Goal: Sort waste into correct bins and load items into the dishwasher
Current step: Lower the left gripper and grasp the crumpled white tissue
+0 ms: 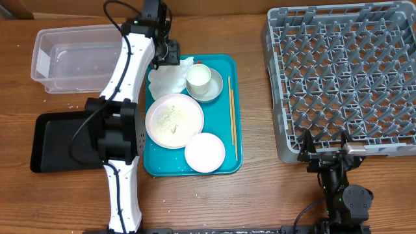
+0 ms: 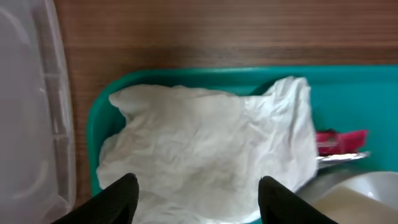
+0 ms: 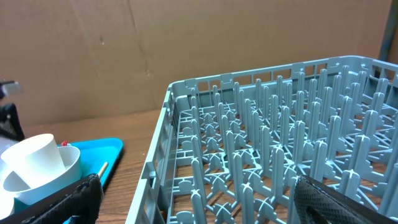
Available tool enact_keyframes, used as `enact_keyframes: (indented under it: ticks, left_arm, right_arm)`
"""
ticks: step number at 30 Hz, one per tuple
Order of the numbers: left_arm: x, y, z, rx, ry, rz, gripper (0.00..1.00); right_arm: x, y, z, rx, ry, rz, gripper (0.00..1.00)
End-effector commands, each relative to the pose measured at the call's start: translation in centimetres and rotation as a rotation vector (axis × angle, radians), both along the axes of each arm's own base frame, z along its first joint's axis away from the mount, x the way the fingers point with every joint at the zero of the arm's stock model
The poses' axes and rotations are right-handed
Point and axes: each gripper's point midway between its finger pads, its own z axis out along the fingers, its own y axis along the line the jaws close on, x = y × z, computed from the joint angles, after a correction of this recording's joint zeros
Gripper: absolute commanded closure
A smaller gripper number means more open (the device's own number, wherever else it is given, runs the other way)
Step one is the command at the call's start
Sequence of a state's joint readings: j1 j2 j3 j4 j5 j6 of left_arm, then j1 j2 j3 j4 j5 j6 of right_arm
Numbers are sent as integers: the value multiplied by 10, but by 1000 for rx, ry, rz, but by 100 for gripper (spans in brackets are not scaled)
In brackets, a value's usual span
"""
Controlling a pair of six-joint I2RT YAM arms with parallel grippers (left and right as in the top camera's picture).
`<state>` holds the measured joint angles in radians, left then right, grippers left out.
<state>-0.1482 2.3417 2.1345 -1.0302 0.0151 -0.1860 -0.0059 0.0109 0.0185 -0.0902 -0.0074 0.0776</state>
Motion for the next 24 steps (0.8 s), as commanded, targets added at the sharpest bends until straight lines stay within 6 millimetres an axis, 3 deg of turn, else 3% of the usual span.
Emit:
enact_keyframes:
  ticks: [1,4,11,14,19,24]
  left_arm:
    - [-17,2,-38,-5,94,26,37]
    - [-26,3,-50,-1,126,27,49]
    - [-26,-4,-49,-42,130,15,77]
    - [-25,-5,-49,-51,126,13,96]
    - [-28,-5,-40,-50,131,13,96]
    - [-29,-4,1,-52,123,14,96]
  right_arm:
    - [0,-1,-2,-4,-3,-6,0]
    - [0,-1,-2,-4,-3,-6,0]
    - [0,-1,-2,-4,-3,-6,0]
    - [0,-1,-2,-4,-3,-6,0]
    - [0,-1,-2,-4,-3,-6,0]
    - [0,-1,-2,-4,-3,-6,0]
